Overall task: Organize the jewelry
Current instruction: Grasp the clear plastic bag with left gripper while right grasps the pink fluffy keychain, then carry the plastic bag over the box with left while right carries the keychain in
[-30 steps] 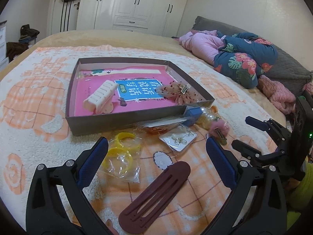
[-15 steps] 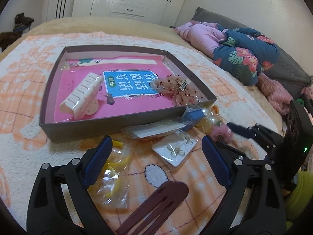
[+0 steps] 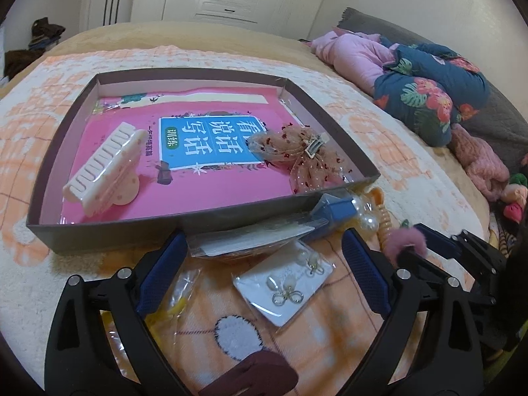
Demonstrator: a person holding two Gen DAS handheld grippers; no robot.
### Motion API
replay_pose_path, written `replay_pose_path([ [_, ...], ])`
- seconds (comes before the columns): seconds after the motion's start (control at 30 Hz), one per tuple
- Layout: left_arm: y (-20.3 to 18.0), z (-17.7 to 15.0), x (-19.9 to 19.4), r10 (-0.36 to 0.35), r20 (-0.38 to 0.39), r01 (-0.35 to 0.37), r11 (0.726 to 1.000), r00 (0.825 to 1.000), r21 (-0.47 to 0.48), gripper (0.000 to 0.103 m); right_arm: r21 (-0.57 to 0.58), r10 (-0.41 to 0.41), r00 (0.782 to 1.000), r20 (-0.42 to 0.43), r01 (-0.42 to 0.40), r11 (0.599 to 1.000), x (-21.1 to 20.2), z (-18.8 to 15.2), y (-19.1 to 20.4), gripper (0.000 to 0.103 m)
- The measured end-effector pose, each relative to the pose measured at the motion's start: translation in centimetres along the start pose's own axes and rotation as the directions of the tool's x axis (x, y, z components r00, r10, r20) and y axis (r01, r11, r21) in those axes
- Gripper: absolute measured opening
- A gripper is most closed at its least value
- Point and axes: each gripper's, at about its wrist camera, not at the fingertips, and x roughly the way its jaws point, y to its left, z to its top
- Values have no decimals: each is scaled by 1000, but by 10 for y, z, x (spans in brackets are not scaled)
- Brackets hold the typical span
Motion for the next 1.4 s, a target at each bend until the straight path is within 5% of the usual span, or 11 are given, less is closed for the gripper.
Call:
replay_pose_path([
  [0.23, -1, 1, 1, 18, 7, -17, 999, 1000, -45, 86, 49, 17, 1000, 4, -17, 999, -6, 0, -8, 38],
  [0.37, 1, 0, -2, 5, 4, -4, 998, 1000, -56, 40, 50, 17, 1000, 1, -17, 999, -6, -1, -8, 38],
  [0.43, 2, -1, -6, -6, 7, 6, 998, 1000, -55, 33, 52, 15, 1000, -1, -15, 999, -5, -1, -9, 38],
  [0.53, 0, -4, -11, -11, 6, 11, 1000, 1000, -25, 1, 57, 9, 1000, 2, -9, 998, -6, -1, -11, 38],
  [1.0, -2, -20, -35, -167, -6, 167, 986, 986, -27, 0, 60, -16, 999, 29, 14, 998, -19, 0, -13, 38],
  [1.4, 11, -5, -86, -112, 127, 113, 994, 986, -4, 0, 46, 1, 999, 54, -3, 999, -29, 10, -4, 38],
])
